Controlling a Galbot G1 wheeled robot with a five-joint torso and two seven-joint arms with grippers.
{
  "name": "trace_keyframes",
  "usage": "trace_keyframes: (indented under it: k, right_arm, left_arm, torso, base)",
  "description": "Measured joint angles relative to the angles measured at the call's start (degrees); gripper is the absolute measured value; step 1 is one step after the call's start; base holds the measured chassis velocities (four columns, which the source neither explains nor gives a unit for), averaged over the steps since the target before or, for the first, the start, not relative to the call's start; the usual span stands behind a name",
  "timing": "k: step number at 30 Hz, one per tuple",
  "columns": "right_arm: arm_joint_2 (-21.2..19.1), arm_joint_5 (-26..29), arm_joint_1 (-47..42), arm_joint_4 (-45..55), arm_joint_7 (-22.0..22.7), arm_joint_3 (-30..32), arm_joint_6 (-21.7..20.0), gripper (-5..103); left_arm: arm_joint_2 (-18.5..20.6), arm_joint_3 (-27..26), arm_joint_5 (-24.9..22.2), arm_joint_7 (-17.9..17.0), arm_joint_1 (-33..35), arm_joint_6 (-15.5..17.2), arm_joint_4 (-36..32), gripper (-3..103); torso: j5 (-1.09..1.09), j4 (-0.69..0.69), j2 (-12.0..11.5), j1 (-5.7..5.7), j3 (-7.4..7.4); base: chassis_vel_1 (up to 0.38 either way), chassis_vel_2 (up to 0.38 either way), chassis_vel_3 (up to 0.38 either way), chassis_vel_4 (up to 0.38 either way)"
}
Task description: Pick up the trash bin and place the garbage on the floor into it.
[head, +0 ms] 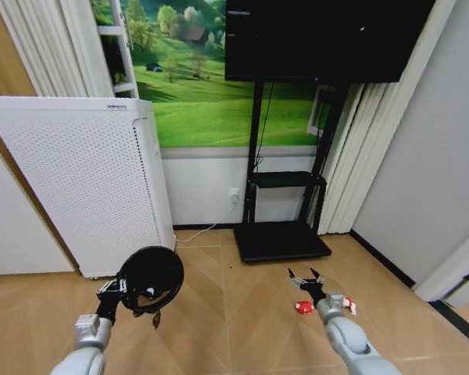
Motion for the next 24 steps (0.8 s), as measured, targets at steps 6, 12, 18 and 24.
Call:
trace_keyframes:
  k: [6, 12, 18, 24]
  right_arm:
    - [0.6, -1.7, 1.0, -1.7, 0.2, -0.3, 1.4, 100]
    - [0.7, -5.9, 1.8, -3.8, 1.5, -0.7, 0.5, 100]
    - [0.9, -5.3, 1.9, -4.8, 2.3, -1.1, -0.9, 100]
    - [1.2, -5.3, 2.4, -5.6, 3.0, -1.5, -0.5, 100]
  left_arm:
    - [0.4, 0.2, 0.0, 0.0, -0.3, 0.1, 0.6, 4]
    - [0.6, 0.7, 0.2, 0.0, -0.7, 0.2, 1.1, 4]
    - [0.8, 1.4, 0.5, 0.0, -1.1, 0.4, 1.7, 4]
    - [0.9, 1.8, 0.6, 0.0, -1.4, 0.4, 2.2, 4]
  torso:
    - [0.03, -0.03, 0.0, 0.00, 0.00]
    - [-0.01, 0.03, 0.0, 0.00, 0.00]
    - [0.00, 0.01, 0.0, 0.00, -0.01]
    - [0.02, 0.00, 0.0, 0.00, -0.01]
  base:
    - [-0.199, -0.232, 0.233, 0.232]
    - [-0.008, -0.002, 0.016, 0.006]
    - [0.027, 0.072, -0.030, -0.059]
    - [-0.107, 0.070, 0.096, -0.070]
